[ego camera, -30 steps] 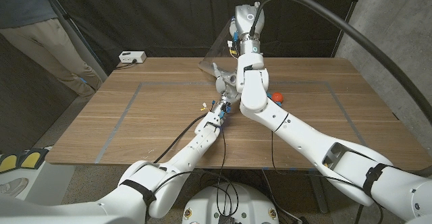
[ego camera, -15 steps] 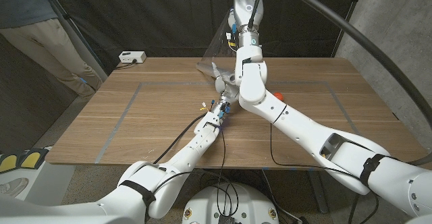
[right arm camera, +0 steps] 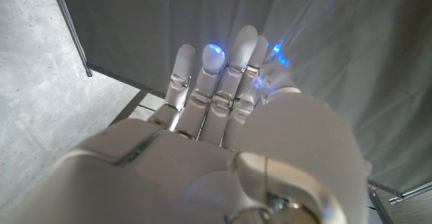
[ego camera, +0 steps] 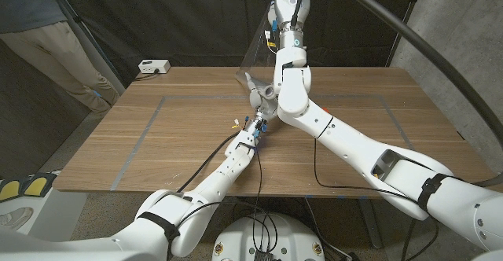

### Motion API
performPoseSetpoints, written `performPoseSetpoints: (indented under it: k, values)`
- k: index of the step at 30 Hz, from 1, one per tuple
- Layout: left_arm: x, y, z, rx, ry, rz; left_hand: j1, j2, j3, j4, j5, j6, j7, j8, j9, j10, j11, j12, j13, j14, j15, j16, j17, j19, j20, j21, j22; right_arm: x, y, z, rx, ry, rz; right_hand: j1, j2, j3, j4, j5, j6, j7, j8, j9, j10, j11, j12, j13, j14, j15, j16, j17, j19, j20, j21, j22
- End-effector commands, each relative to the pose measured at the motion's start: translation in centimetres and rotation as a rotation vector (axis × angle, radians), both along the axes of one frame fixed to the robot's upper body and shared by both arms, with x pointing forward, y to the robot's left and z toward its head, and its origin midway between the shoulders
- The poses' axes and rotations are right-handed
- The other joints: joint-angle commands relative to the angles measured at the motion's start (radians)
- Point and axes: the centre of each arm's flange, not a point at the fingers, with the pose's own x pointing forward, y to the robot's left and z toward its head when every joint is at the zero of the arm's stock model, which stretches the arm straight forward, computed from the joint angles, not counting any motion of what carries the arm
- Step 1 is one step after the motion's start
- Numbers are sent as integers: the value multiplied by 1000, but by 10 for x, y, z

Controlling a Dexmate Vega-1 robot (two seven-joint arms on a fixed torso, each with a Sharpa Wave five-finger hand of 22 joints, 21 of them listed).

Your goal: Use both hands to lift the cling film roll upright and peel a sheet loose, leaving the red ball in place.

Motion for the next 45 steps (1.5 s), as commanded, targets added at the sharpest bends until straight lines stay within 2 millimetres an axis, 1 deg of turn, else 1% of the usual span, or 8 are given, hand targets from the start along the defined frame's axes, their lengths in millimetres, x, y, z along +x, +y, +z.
performPoseSetpoints:
  k: [1, 22, 24, 26, 28, 31, 37, 45]
  values:
    - [-4, 3, -2, 20, 2, 9, 1, 6, -14, 0, 8, 21, -1, 16, 2, 13, -5, 9, 2, 2, -3, 8, 1, -6, 5, -4, 4, -10, -2, 6, 14, -36, -15, 9, 1, 7, 2, -1, 7, 2, -6, 6, 0, -11, -2, 7, 6, -100, -12, -2, 6, -71, -2, 5]
    - [-13, 15, -5, 40, 2, 7, 2, 18, -25, 2, 15, 40, -8, 22, 1, 30, -8, 17, 2, 21, -13, 17, 1, -4, 4, -6, 6, -12, 4, -4, 19, 16, -57, -30, -1, -11, 16, -18, 0, -44, -33, -6, -30, -42, -33, 5, -9, -103, -105, -119, -23, -67, -18, -7]
    - [-14, 16, -5, 44, -1, 3, 2, 19, -26, 2, 15, 40, -8, 22, 1, 31, -9, 17, 1, 22, -13, 17, 1, -3, 4, -6, 6, -13, 5, -5, 32, 42, -48, -122, -4, -35, 56, -25, -60, -73, -75, -42, -98, -46, -91, -18, -49, -104, -195, -240, -49, -28, -56, -51]
    - [-14, 18, -5, 48, -3, -1, 2, 19, -27, 3, 16, 41, -8, 22, 1, 31, -9, 17, 1, 22, -14, 17, 1, -3, 4, -6, 7, -15, 7, -5, 48, 109, -50, -353, -48, -114, 160, -27, -257, -63, -145, -85, -229, -12, -215, -88, -120, -97, -327, -397, -111, 23, -108, -92]
    - [-14, 19, -5, 48, -2, -2, 2, 20, -27, 3, 16, 41, -8, 22, 1, 32, -11, 18, 1, 22, -14, 17, 1, -3, 4, -6, 7, -16, 7, -5, 51, 131, -47, -506, -79, -160, 224, -28, -442, -50, -149, -129, -360, 35, -338, -151, -188, -65, -454, -540, -161, 65, -174, -103]
    - [-14, 21, -4, 54, -5, -8, 2, 21, -28, 3, 17, 41, -9, 22, 0, 32, -11, 18, 1, 23, -15, 17, 1, -2, 4, -6, 7, -18, 5, -3, 48, 222, 7, -647, -125, -211, 270, -27, -609, -42, -145, -170, -542, 86, -442, -213, -356, 13, -619, -658, -220, 119, -272, -107]
    - [-15, 24, -4, 58, -14, -27, 2, 24, -30, 4, 18, 42, -10, 22, 0, 33, -10, 18, 1, 22, -16, 17, 1, -3, 4, -7, 7, -20, -5, 1, 47, 386, 191, -828, -186, -299, 299, -12, -782, -20, -142, -208, -736, 139, -501, -291, -552, 132, -785, -760, -359, 201, -433, -110]
    - [-17, 28, -6, 69, -15, -45, 3, 27, -33, 5, 20, 42, -10, 21, 0, 33, -8, 18, 1, 22, -17, 17, 1, -3, 4, -8, 7, -17, -22, -3, 109, 379, 556, -896, -198, -332, 313, -4, -767, -15, -130, -211, -729, 149, -490, -310, -551, 155, -800, -782, -367, 208, -465, -110]
